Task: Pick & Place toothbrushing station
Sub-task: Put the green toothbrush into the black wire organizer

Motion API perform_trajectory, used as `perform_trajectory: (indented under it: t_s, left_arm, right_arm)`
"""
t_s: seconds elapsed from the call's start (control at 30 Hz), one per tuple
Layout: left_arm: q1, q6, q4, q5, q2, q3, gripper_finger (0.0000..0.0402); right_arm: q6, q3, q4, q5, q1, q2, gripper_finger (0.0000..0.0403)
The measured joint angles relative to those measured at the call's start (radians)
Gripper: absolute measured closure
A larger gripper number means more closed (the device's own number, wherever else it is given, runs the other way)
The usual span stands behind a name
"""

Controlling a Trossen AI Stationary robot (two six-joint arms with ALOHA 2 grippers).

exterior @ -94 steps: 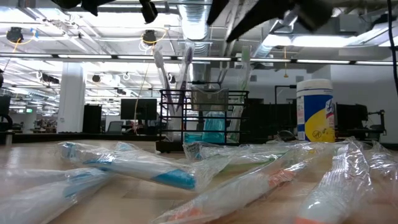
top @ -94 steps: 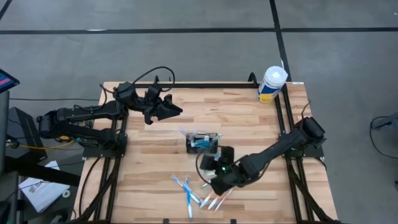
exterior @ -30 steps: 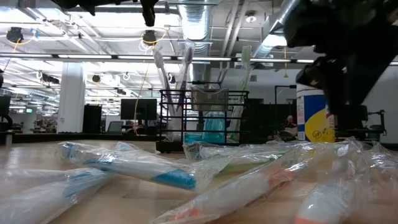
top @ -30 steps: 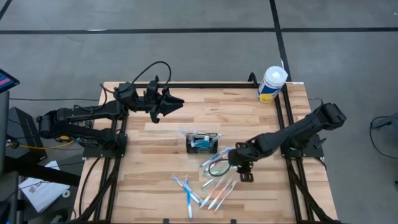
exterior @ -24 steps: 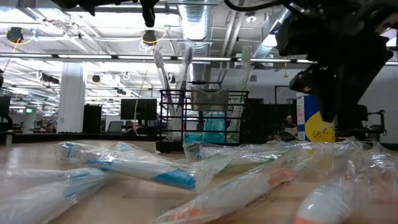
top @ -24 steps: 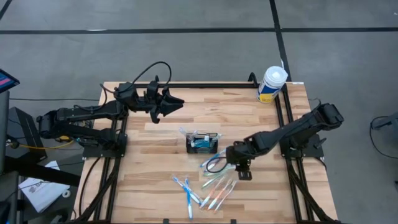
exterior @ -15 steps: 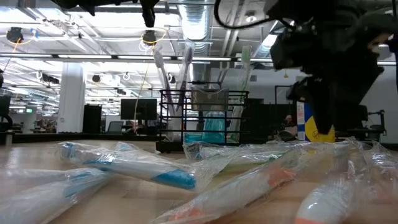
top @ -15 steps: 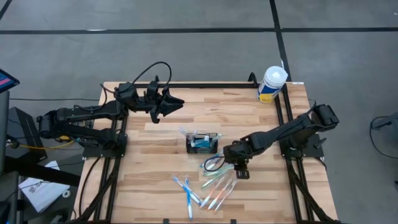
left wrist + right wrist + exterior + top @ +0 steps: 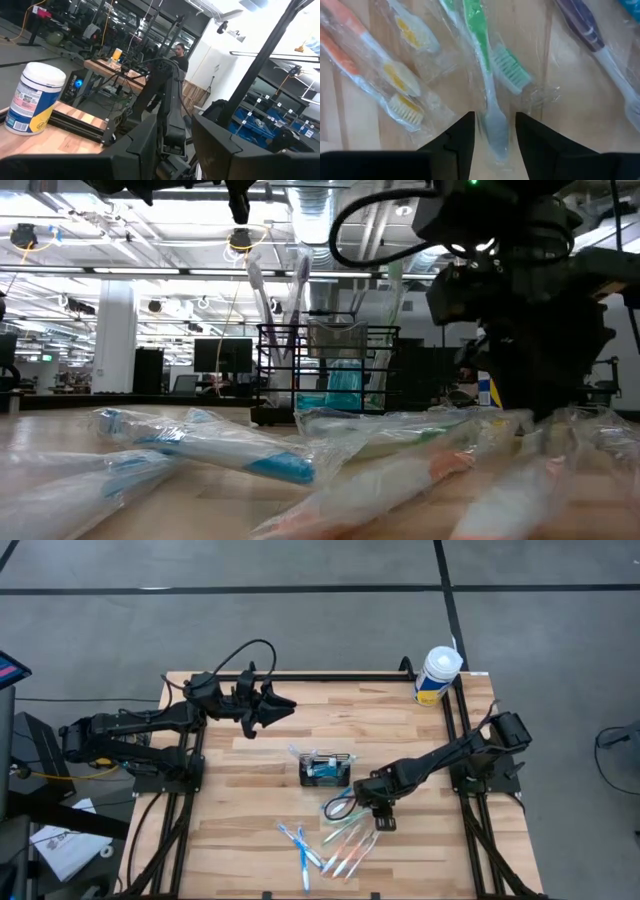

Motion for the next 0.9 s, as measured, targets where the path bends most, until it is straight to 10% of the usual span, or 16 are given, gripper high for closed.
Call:
perform_trajectory:
  t_s: [0.33,0.9]
  left_arm:
    - [-0.001,-0.003,-0.001,0.002,0.000,0.000,0.0284]
    - [0.002,-0.002,0.002,-0.004,0.000,0.000,0.0284]
  right_arm:
    - [0.013,0.000,-0.059,-0.022,-0.015,-0.001,0.0386]
    - [0.277,0.097,-0.358,-0.065,-0.011,-0.361,0.0394]
